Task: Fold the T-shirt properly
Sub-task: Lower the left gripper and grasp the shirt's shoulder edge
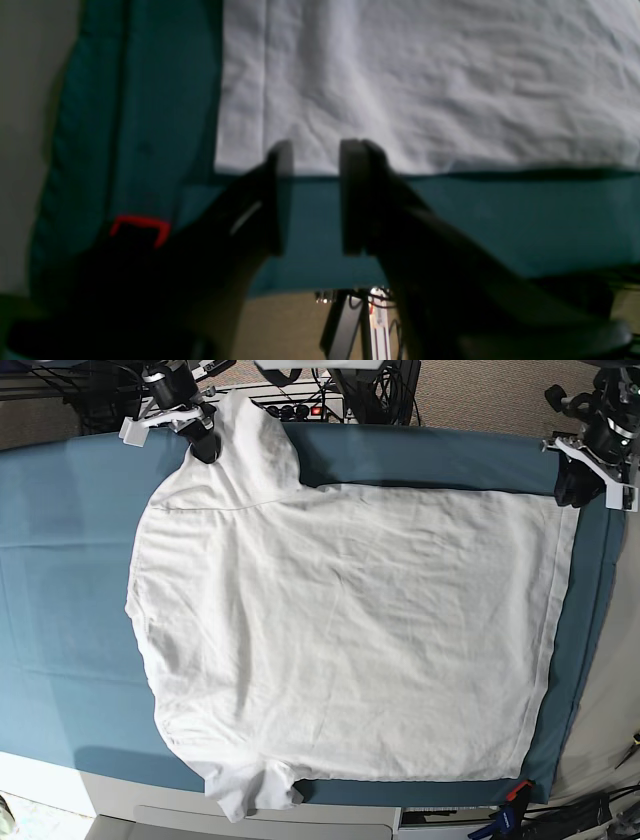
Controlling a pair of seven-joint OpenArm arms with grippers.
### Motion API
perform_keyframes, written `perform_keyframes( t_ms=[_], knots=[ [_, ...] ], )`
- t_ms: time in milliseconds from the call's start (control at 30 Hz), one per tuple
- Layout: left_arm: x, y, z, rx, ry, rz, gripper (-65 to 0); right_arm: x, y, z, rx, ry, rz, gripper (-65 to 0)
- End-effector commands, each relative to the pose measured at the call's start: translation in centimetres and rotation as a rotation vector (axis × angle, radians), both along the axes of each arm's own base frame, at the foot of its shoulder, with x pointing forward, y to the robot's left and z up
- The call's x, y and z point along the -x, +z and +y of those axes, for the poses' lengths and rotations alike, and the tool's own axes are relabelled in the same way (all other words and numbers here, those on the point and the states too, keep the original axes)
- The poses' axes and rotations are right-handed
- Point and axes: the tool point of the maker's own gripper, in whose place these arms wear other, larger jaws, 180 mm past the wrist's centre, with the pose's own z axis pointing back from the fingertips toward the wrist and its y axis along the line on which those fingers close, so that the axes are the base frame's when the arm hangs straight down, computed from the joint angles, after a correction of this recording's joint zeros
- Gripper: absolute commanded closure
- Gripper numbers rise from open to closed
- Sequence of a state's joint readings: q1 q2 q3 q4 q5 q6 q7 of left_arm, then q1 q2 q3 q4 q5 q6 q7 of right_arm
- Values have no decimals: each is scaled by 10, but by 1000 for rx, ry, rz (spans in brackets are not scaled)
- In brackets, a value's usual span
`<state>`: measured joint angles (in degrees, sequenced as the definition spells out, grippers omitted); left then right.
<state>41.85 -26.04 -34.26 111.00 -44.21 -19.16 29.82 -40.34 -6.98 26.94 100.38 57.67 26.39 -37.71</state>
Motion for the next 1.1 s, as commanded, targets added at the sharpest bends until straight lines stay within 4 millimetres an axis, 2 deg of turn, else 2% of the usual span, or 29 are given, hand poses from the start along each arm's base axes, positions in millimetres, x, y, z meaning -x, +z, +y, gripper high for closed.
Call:
perform_keyframes(
  t_ms=[0,233,400,667,800,1067],
  knots=[
    [-3,7,3,-4,-5,-25,-174,5,0,-1,7,4,14,0],
    [-13,-14,22,46,69,9,-174,5,-1,-1,5,6,16,0],
    [-18,-24,25,112,88,19,-172,5,-1,-1,5,6,16,0],
    [-35,-15,26,122,92,-30,-172,4,0,-1,6,5,12,0],
    [-34,-14,21,118,57,-37,-172,3,0,-1,7,4,11,0],
    [-33,-15,23,93,56,-37,-172,2,0,0,2,0,8,0]
  ],
)
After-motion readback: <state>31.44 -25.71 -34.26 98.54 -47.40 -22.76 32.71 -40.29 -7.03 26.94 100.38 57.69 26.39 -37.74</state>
